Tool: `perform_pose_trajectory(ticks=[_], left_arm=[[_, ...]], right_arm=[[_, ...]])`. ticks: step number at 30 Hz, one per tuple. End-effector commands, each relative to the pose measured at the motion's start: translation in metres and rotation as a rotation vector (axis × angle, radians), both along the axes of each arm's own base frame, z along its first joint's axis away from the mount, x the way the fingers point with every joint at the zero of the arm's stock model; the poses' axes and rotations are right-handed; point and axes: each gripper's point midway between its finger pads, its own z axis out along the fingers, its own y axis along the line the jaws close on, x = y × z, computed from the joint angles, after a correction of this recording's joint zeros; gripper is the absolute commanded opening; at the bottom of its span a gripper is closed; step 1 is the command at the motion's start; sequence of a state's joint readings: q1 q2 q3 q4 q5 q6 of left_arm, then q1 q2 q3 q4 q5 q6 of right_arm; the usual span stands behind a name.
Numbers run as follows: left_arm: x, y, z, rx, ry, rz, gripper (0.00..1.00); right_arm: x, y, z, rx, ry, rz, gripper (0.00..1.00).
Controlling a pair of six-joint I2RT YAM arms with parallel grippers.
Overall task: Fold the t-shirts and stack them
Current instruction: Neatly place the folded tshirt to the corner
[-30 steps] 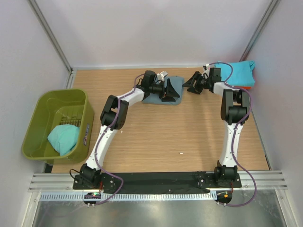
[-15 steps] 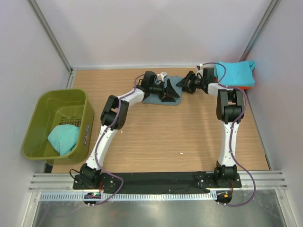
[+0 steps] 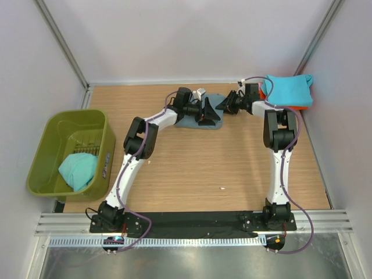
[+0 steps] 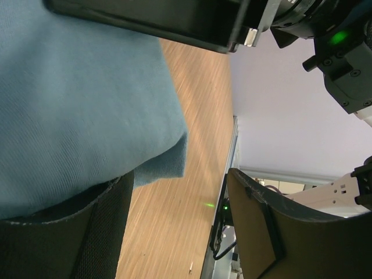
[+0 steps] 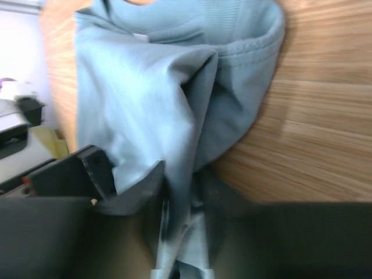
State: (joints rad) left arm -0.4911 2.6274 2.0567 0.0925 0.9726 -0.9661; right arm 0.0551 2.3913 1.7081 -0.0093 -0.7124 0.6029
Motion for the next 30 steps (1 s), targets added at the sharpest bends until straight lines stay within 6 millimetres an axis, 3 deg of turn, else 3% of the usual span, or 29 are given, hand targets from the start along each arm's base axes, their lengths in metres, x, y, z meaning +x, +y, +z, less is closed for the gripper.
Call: perform_pose_trajectory(ticks=[1, 3, 5, 8, 9, 10, 11, 12, 13, 14, 15, 16, 17, 18, 20, 21, 28, 30], left_arm=[[0.003, 0.009, -0.003, 0.029, 0.016, 0.027, 0.67], [0.001, 0.01, 0.005, 0.023, -0.003, 0.018, 0.67], [0.0, 0.012, 0.011, 0.021, -0.018, 0.01, 0.67], [0.002, 0.022, 0.039, 0.024, -0.082, 0.001, 0.67], [0.006, 0.033, 0.043, 0.038, -0.073, 0.013, 0.67], [0.008, 0.041, 0.067, 0.033, -0.148, 0.009, 0.67], [0.011, 0.05, 0.078, 0.04, -0.174, 0.017, 0.67], [0.016, 0.069, 0.086, 0.064, -0.176, 0.038, 0.67], [0.017, 0.081, 0.109, 0.068, -0.259, 0.04, 0.67], [0.021, 0.103, 0.116, 0.096, -0.256, 0.062, 0.67], [0.021, 0.116, 0.124, 0.11, -0.277, 0.072, 0.67], [0.022, 0.127, 0.129, 0.129, -0.291, 0.087, 0.67], [0.02, 0.141, 0.148, 0.135, -0.347, 0.094, 0.67], [0.019, 0.162, 0.144, 0.155, -0.309, 0.118, 0.67], [0.011, 0.181, 0.165, 0.155, -0.355, 0.125, 0.66], [0.005, 0.194, 0.164, 0.174, -0.327, 0.13, 0.66], [-0.031, 0.213, 0.177, 0.263, -0.36, 0.084, 0.62], [-0.036, 0.212, 0.176, 0.265, -0.361, 0.083, 0.62]], right_arm=[[0.002, -0.007, -0.014, -0.108, 0.015, -0.014, 0.27], [0.004, -0.005, -0.011, -0.127, -0.015, 0.013, 0.12], [0.004, 0.001, -0.002, -0.201, -0.079, 0.092, 0.09], [0.004, -0.003, 0.018, -0.295, -0.158, 0.166, 0.01], [0.005, -0.005, 0.025, -0.312, -0.178, 0.174, 0.01], [0.004, -0.009, 0.031, -0.333, -0.188, 0.174, 0.01], [0.007, -0.017, 0.051, -0.361, -0.241, 0.172, 0.01], [0.007, -0.021, 0.061, -0.375, -0.262, 0.167, 0.01], [0.005, -0.028, 0.066, -0.407, -0.27, 0.163, 0.01], [0.004, -0.032, 0.073, -0.449, -0.31, 0.19, 0.01], [0.002, -0.035, 0.09, -0.473, -0.343, 0.193, 0.01], [-0.002, -0.04, 0.094, -0.508, -0.353, 0.214, 0.01], [-0.002, -0.047, 0.098, -0.543, -0.36, 0.215, 0.01], [-0.003, -0.055, 0.11, -0.584, -0.399, 0.227, 0.01], [-0.004, -0.068, 0.117, -0.629, -0.409, 0.205, 0.01], [-0.003, -0.074, 0.121, -0.652, -0.423, 0.198, 0.01], [-0.003, -0.108, 0.16, -0.804, -0.509, 0.188, 0.01], [0.001, -0.133, 0.168, -0.839, -0.505, 0.14, 0.01]])
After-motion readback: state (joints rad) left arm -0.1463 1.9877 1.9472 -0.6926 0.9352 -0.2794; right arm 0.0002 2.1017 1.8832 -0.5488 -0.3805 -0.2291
